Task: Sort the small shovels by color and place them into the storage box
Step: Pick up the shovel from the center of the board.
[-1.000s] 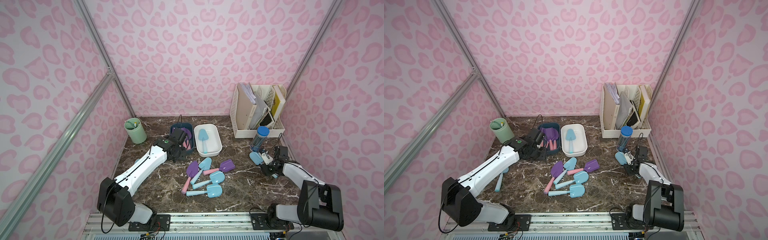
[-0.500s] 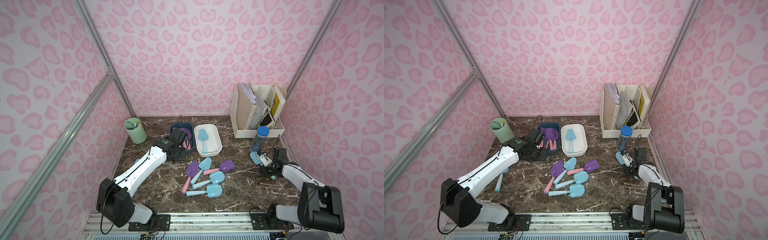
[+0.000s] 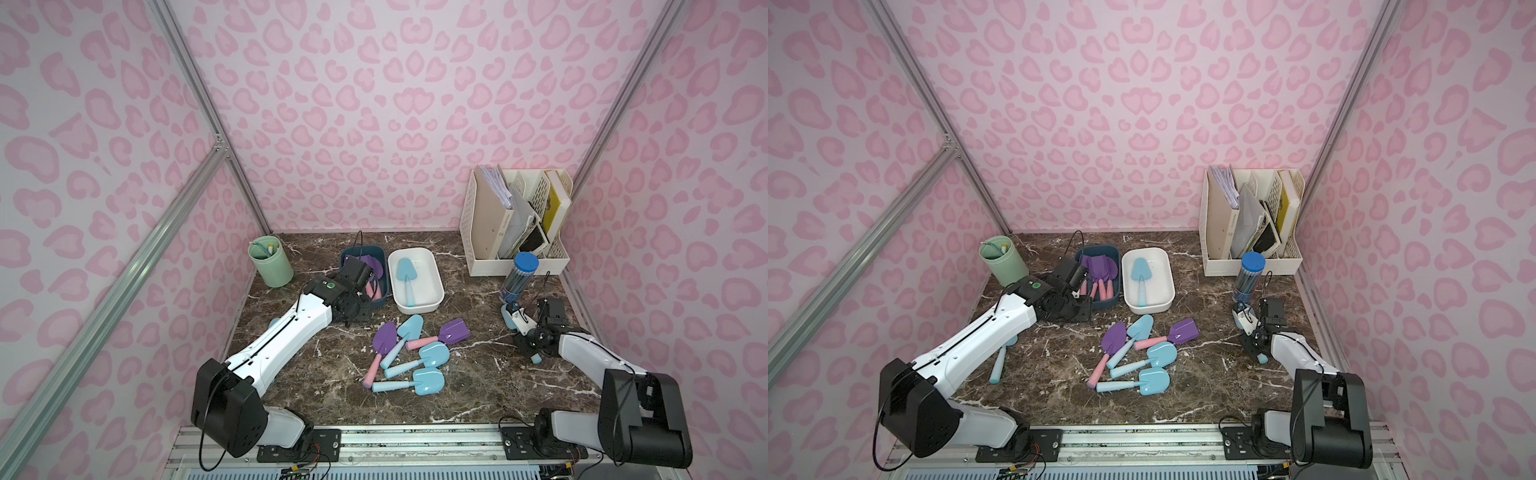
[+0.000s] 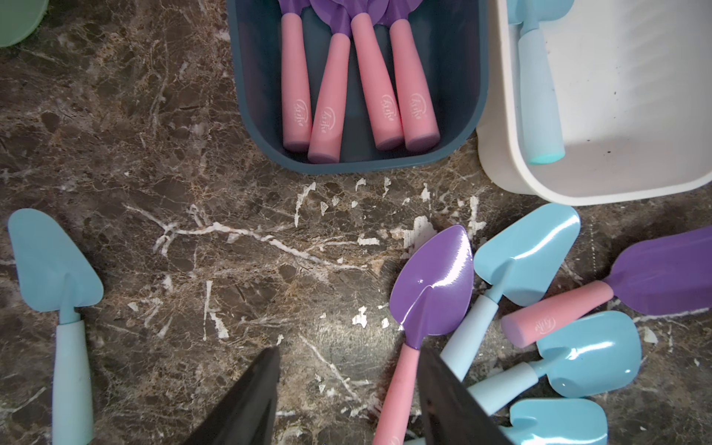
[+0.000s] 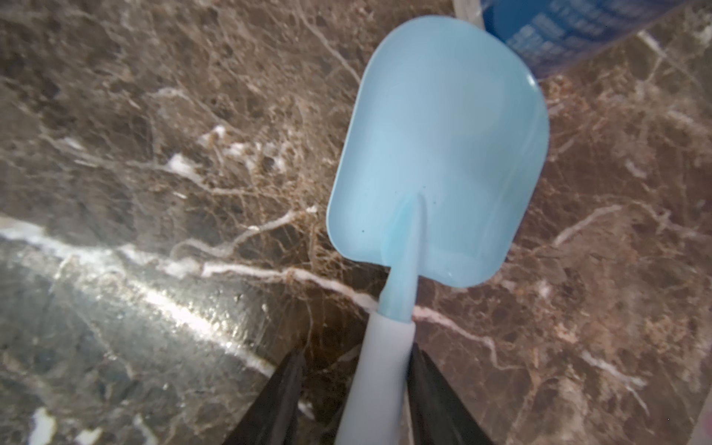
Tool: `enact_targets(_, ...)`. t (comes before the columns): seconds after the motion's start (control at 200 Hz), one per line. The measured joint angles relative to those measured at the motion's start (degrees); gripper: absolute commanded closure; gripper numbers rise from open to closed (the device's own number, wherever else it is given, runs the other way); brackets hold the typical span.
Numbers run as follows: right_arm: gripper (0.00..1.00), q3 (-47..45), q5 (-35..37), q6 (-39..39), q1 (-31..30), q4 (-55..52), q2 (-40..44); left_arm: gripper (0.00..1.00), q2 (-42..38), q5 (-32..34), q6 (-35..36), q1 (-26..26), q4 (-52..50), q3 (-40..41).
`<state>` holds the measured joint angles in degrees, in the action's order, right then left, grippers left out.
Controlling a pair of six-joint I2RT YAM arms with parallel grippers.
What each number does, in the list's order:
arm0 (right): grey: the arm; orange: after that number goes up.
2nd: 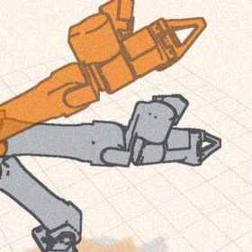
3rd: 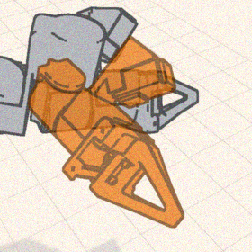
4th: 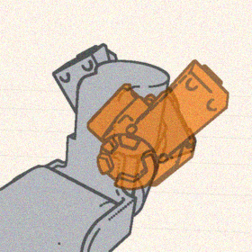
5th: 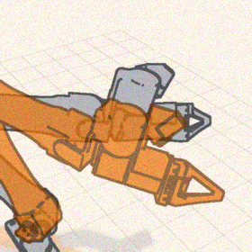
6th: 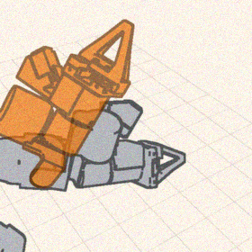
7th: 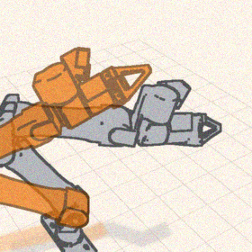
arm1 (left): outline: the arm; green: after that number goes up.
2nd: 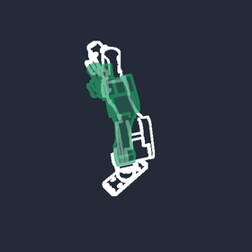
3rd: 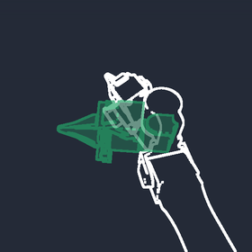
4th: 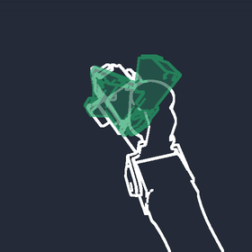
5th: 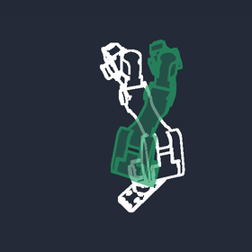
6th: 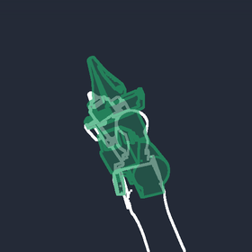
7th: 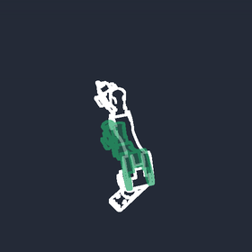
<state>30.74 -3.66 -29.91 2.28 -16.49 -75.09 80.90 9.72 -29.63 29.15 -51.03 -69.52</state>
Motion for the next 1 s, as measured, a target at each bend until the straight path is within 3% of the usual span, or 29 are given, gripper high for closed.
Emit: enact_targets(1.005,0.61,0.4,3.0,2.7,-11.0,3.7,-3.6,0.38,-0.3,0.0,0.0,-0.2,0.0,0.3)
